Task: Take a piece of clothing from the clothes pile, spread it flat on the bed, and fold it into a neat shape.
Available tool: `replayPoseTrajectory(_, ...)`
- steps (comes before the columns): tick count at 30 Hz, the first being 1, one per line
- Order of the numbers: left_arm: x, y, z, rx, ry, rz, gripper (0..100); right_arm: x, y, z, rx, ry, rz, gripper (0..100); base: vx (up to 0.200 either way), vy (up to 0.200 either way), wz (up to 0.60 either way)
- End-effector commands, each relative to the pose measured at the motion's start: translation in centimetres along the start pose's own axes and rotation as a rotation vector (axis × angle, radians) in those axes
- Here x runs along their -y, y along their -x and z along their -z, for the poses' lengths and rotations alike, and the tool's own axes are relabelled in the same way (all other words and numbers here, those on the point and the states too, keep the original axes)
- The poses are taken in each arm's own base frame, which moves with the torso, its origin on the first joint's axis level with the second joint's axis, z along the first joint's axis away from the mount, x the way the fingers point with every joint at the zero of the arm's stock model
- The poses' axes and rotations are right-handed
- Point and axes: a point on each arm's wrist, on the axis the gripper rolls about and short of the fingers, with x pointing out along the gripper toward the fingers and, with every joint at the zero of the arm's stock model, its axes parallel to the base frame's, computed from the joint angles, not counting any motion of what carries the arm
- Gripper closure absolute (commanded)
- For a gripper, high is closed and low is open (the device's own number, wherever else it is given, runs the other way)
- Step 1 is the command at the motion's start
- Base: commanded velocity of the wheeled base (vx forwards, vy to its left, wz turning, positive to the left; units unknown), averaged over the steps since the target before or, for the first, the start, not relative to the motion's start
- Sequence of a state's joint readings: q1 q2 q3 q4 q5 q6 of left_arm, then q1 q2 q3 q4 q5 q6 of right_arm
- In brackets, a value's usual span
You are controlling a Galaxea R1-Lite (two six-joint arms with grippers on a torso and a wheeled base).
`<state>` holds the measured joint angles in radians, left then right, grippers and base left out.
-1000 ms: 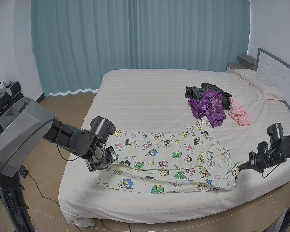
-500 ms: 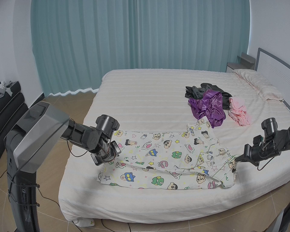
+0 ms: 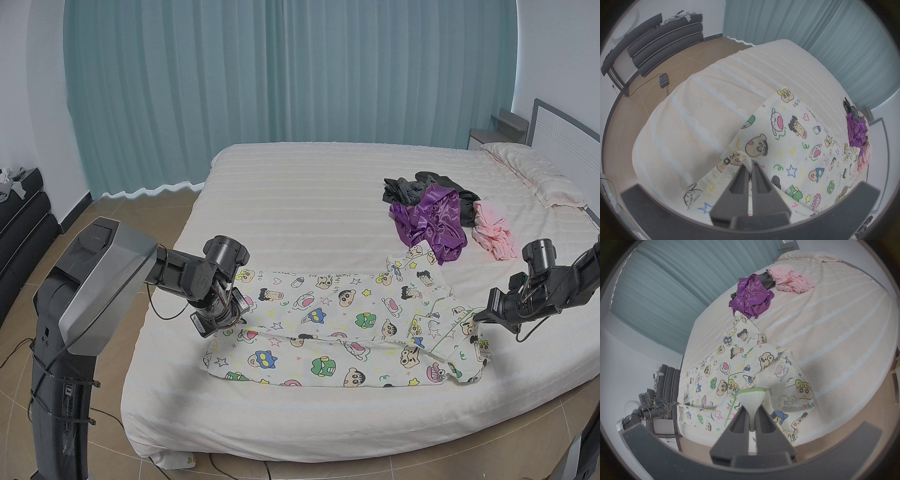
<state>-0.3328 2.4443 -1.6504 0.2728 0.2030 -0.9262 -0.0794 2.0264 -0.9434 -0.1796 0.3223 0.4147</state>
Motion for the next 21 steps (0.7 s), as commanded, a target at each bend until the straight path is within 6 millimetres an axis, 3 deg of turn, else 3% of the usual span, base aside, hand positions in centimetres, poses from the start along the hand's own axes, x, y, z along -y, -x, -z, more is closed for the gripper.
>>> replayPoseTrajectory(1, -0.2, -1.3, 0.0, -0.004, 0.005, -0.017, 100, -0.4, -1.5, -0.3, -0.009, -0.001, -0.002, 100, 0.0, 0.0, 0.0)
replayPoseTrajectory(10, 0.1, -3.1, 0.2, -0.006, 0.005, -0.019, 100, -0.7, -3.1, -0.9, 0.03, -0.008, 0.018, 100, 0.0, 0.0, 0.0)
replayPoseTrajectory(18, 0.7, -3.2, -0.1, 0.007, 0.009, -0.001, 100, -0.4, -3.6, -1.0, 0.022, -0.017, 0.026, 100, 0.0, 0.0, 0.0)
replayPoseTrajectory(19, 0.7, -3.2, -0.2, 0.008, 0.011, 0.0, 0, -0.4, -3.6, -1.0, 0.022, -0.02, 0.026, 0, 0.0, 0.0, 0.0)
replayPoseTrajectory(21, 0.7, -3.2, -0.1, 0.007, 0.01, 0.0, 0, -0.4, -3.7, -0.8, 0.017, -0.037, 0.026, 0, 0.0, 0.0, 0.0)
